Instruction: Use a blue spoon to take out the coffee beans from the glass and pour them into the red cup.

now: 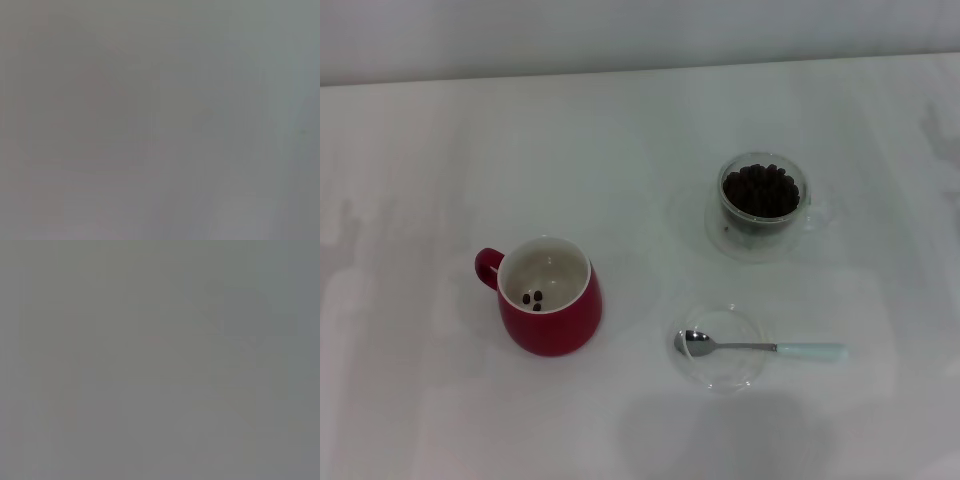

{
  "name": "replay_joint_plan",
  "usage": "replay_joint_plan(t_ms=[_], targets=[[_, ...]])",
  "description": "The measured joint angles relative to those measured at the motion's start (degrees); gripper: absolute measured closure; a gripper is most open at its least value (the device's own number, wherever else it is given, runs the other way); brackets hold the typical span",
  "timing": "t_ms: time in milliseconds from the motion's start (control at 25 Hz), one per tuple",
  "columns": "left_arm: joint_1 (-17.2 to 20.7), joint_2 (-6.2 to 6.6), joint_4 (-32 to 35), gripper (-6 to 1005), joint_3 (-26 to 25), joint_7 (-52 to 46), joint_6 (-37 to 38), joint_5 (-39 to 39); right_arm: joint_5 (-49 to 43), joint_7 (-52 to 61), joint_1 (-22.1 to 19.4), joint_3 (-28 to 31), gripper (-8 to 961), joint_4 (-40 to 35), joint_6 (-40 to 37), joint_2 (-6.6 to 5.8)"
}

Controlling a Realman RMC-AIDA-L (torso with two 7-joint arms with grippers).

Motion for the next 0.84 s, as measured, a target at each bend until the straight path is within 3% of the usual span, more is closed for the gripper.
replay_joint_plan(t_ms=[280,560,840], targets=[[-0.8,0.14,-0.6,265,-1.6,0.0,-0.1,-0.5,0.1,-2.1,0.0,4.3,142,-0.7,0.1,0.12],[-1.5,0.09,-0.7,267,-6.4,0.6,-0.2,-0.8,0.0,-8.0,0.2,11.2,142,-2.7,-0.5,0.14],[-1.6,0.10,-0.8,270,-6.8,0.6,-0.5,-2.9,-0.2,-9.9,1.5,15.0,142,-3.0,-1.0,0.02]])
